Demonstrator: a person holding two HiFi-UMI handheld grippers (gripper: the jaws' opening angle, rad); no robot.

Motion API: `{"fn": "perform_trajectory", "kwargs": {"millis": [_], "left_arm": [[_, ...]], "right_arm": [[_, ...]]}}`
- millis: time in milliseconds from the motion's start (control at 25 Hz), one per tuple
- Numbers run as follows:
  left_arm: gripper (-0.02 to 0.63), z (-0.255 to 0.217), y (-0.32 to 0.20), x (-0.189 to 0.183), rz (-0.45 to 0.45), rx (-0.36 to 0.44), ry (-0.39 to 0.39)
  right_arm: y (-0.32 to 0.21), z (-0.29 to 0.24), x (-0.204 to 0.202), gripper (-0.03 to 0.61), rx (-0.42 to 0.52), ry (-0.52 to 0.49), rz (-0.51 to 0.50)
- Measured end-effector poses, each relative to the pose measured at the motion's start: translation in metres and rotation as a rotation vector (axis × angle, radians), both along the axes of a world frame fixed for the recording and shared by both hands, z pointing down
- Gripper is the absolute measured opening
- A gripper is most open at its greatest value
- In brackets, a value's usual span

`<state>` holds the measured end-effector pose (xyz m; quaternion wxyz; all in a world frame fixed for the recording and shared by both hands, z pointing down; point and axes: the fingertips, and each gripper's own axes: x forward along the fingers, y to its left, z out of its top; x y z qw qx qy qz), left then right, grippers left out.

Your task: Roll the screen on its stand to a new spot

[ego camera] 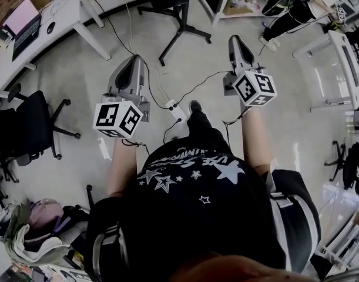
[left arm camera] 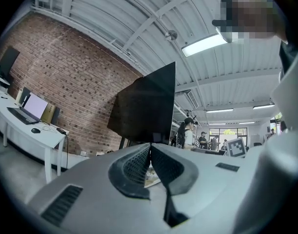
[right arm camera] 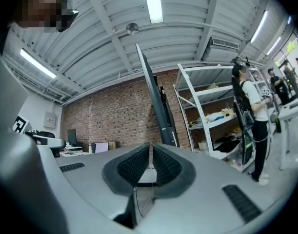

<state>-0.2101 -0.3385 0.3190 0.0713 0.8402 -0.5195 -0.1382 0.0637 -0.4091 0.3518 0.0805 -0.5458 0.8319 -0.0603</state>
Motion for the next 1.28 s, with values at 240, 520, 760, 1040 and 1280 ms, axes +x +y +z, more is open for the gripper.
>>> {"fn": "perform_trajectory", "kwargs": {"millis": [240,520,760,1040,1280], "left_arm": [[0.012,-0.013,-0.043,0.008,0.004,0.021,-0.028],[0.012,-0.029,-0.105,0.038,0.011,0.043,-0.043],[0.012,-0.044,-0.147,0.063,0.016,0.062,-0.051],[0.012,-0.048,-0.177,0.079,0.021,0.061,-0.058],[0.012,-0.052,-0.192,0.087,0.009,0.071,-0.058]], "right_arm": [[-0.042,-0.03,-0.007,0.009,0.062,0.031,-0.021],[-0.096,-0.045,-0.01,0.141,0.077,0.031,-0.064],[-0.123,-0.063,-0.024,0.273,0.101,0.087,-0.075],[-0.159,-0.089,-0.033,0.291,0.135,0.166,-0.057],[-0.181,-0.099,-0.041,0.291,0.159,0.195,-0.04]]}}
